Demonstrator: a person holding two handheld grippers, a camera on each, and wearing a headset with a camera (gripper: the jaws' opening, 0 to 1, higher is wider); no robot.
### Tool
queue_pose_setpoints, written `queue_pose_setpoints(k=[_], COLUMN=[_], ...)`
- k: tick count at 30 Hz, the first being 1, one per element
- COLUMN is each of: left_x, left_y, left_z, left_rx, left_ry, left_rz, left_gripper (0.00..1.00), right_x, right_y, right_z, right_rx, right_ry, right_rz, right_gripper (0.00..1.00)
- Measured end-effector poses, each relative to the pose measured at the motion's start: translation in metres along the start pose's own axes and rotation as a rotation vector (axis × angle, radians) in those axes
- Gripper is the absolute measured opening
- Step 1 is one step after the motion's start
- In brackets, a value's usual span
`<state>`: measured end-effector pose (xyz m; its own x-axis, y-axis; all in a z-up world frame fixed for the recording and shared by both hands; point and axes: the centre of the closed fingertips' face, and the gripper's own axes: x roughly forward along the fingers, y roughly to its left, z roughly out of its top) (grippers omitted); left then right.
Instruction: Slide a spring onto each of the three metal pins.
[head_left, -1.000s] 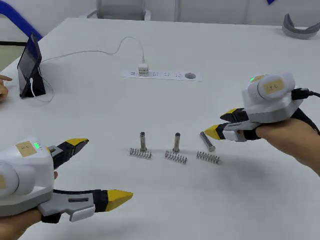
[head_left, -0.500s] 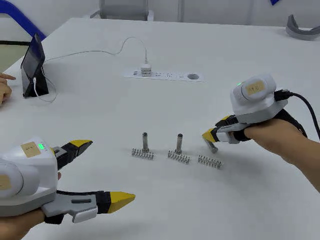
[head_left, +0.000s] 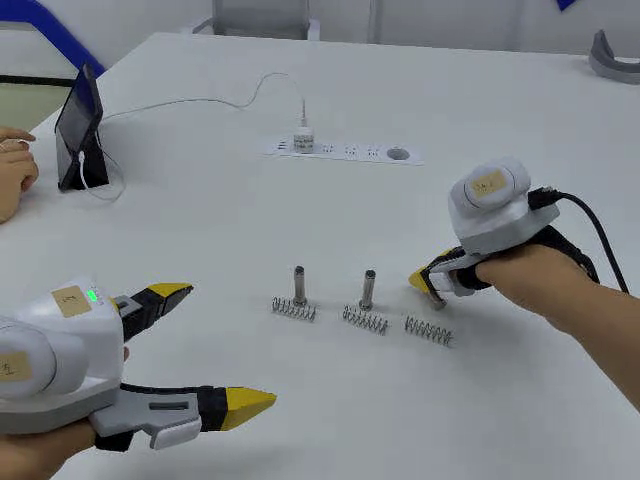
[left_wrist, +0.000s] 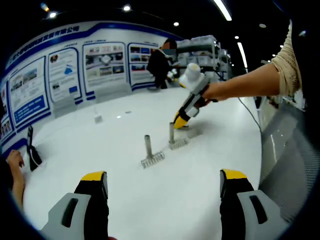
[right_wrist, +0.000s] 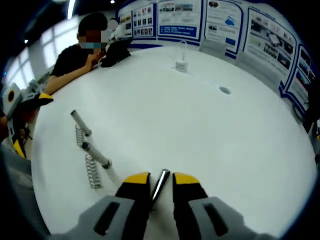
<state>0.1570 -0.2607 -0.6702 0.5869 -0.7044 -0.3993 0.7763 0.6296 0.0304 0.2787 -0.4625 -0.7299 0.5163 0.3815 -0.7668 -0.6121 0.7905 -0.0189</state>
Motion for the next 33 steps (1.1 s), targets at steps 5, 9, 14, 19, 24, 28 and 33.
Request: queue_pose_setpoints(k=[5,9,14,19,24,28,33], left_x=[-0.0002,-0.0005,-0.0011,-0.0013,-0.0006,0.0001,0.0008], left_y=[-0.0008,-0.0001,0.0013,0.0006,-0.0004,-0.0004,-0.0009], left_z=[-0.0012,-0.0024,-0.0027,-0.0039,-0.0049,-0.0041,-0.0042], left_rx=[-0.003,-0.004,-0.008,-0.012,-0.012,-0.014,-0.013], left_ry=[0.003,0.004,0.004,0.006,0.008,0.006,0.008], left_rz=[0.001,0.003,0.007,0.006,0.003,0.001,-0.001], left_gripper=[0.94,0.94,0.93,0.93,0.93,0.92,0.92], right_x=[0.0038,0.0045,0.0058,0.0049,0.0044,0.0046,0.0051], right_y=[-0.0005,-0.0015,-0.0019,-0.001,0.0028,0.0027,0.0032], right_z=[-0.0014,-0.0011,-0.002,-0.0021,-0.0018,-0.0017,-0.0017], right_rx=[0.02,0.04,0.026,0.009,-0.031,-0.043,-0.058], right_ry=[0.014,0.018,0.036,0.051,0.072,0.091,0.146], right_rz=[0.005,0.01,0.008,0.014,0.026,0.034,0.045], right_gripper=[0.17,0.15,0.13,0.12,0.1,0.1,0.11])
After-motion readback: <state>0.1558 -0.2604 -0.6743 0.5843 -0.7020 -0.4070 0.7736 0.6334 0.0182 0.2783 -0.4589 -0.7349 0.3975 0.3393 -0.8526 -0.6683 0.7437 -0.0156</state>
